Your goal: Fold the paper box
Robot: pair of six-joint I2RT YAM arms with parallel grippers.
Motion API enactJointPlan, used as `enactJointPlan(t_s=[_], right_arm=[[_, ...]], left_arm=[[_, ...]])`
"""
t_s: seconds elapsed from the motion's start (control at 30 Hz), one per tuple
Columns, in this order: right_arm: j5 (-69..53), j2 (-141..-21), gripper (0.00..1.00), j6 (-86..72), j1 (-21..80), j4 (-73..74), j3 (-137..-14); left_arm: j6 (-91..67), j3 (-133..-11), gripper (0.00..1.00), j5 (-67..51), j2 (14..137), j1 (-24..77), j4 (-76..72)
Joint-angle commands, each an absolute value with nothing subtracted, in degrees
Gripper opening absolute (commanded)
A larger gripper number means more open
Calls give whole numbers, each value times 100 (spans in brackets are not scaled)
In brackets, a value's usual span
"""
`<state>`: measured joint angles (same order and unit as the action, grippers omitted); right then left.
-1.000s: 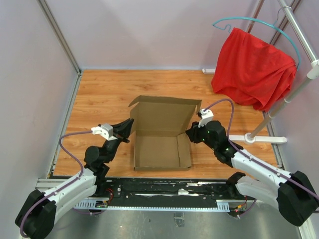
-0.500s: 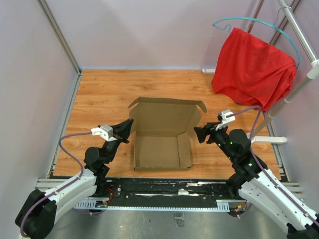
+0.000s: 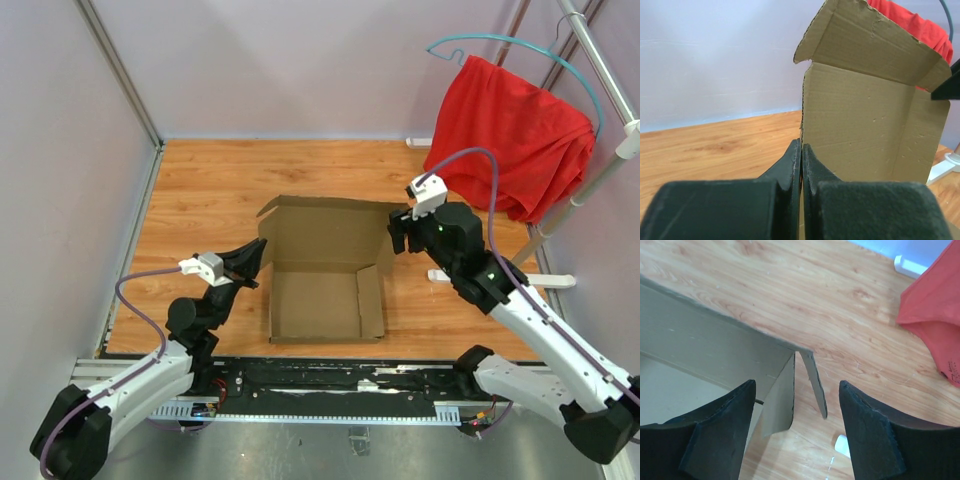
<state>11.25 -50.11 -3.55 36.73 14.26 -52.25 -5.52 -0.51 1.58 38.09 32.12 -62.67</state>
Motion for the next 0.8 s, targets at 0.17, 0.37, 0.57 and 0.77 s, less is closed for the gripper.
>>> enactJointPlan(t_s=[0.17, 0.37, 0.57, 0.77], right_arm=[[1222, -5626, 58, -83, 3643, 1665, -5754], [925, -5563, 30, -114, 3638, 1486, -5707], [787, -5644, 20, -130, 3640, 1461, -5792], [1051, -5625, 15, -261, 3645, 1198, -5712]], left_arm=[[-523, 113, 0, 97, 3691, 3270, -6442], [-514, 64, 0, 121, 3787, 3270, -6399], [-520, 17, 0, 79, 3919, 3269, -6436], [-540, 20, 21, 216, 3811, 3270, -6365]])
